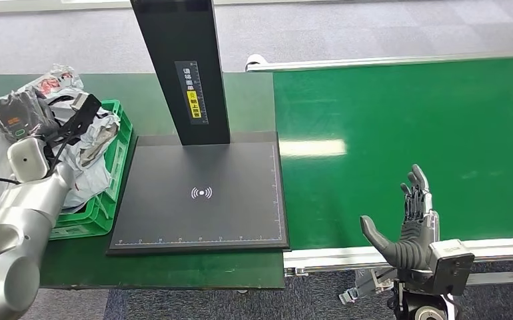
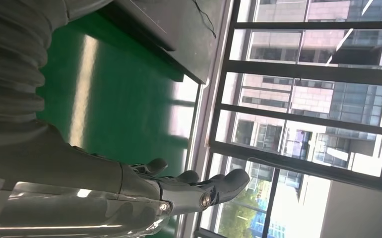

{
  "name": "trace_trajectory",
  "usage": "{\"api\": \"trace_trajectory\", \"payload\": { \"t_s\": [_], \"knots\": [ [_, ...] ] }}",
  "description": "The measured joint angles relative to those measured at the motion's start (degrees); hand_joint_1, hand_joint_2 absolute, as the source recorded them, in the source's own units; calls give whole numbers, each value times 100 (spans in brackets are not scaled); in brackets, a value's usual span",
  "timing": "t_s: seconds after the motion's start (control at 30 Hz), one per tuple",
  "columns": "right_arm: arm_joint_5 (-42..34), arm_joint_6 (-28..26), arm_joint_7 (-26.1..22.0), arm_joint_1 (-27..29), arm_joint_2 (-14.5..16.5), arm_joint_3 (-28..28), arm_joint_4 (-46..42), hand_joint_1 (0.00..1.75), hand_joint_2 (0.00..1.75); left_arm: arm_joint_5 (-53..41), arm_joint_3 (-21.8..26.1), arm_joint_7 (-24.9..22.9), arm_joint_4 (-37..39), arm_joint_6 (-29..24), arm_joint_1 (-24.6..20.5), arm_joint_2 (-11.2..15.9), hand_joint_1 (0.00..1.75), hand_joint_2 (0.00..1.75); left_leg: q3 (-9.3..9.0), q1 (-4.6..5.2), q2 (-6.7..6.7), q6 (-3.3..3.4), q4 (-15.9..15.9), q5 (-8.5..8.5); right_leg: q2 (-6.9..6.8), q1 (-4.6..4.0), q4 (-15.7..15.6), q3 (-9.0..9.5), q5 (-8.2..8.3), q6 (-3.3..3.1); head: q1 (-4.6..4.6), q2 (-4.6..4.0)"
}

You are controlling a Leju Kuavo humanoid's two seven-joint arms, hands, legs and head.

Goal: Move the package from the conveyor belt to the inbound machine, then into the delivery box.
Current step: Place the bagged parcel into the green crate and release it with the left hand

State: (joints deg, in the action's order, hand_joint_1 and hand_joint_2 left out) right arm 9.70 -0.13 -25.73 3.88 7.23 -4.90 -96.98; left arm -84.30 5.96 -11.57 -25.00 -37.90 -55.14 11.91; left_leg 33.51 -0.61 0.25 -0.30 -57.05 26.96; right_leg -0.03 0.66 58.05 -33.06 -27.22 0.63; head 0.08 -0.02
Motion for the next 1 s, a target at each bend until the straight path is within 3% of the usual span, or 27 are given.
{"api": "trace_trajectory", "payload": {
  "t_s": [0.03,0.07,0.17,0.37,0.43,0.77,0.87,1.0],
  "knots": [
    [0,0,0,3,0,1,0,0,175,-1,3,-21,22,1,-1,10,5,175,0,0,0,0,0,0,0,0,0,0,0,0,-1,0],
    [0,0,0,8,-1,2,0,0,175,26,9,-10,45,1,0,18,0,175,0,0,0,0,0,0,0,0,0,-1,0,0,-1,0],
    [0,0,-1,49,-2,9,0,0,175,343,103,348,89,1,11,11,0,175,0,0,0,0,0,0,0,0,0,-2,0,0,-1,0],
    [-4,0,-22,123,-2,13,0,0,175,1937,538,2162,-78,62,122,-275,0,175,0,1,-1,0,0,0,-1,2,-1,-1,0,0,1,1],
    [-4,-1,-34,134,-2,13,1,0,175,2272,604,2503,-254,74,195,-408,0,175,0,2,1,0,-1,0,0,2,-1,0,0,1,0,0],
    [26,-45,-48,154,-2,9,9,0,175,2568,122,2560,-1607,119,886,-859,0,175,0,1,3,0,-1,1,2,1,-1,-4,0,0,-1,1],
    [20,-54,-48,158,-2,8,19,0,175,3584,39,3020,-2007,771,1124,-961,0,175,-1,2,3,0,0,1,2,2,-1,-3,0,0,-2,1],
    [-2,-17,-44,156,-7,2,87,0,175,5717,-219,3927,-2906,1964,1939,-1210,0,175,1,4,5,1,0,4,3,5,-2,-2,-1,1,0,0]
  ]
}}
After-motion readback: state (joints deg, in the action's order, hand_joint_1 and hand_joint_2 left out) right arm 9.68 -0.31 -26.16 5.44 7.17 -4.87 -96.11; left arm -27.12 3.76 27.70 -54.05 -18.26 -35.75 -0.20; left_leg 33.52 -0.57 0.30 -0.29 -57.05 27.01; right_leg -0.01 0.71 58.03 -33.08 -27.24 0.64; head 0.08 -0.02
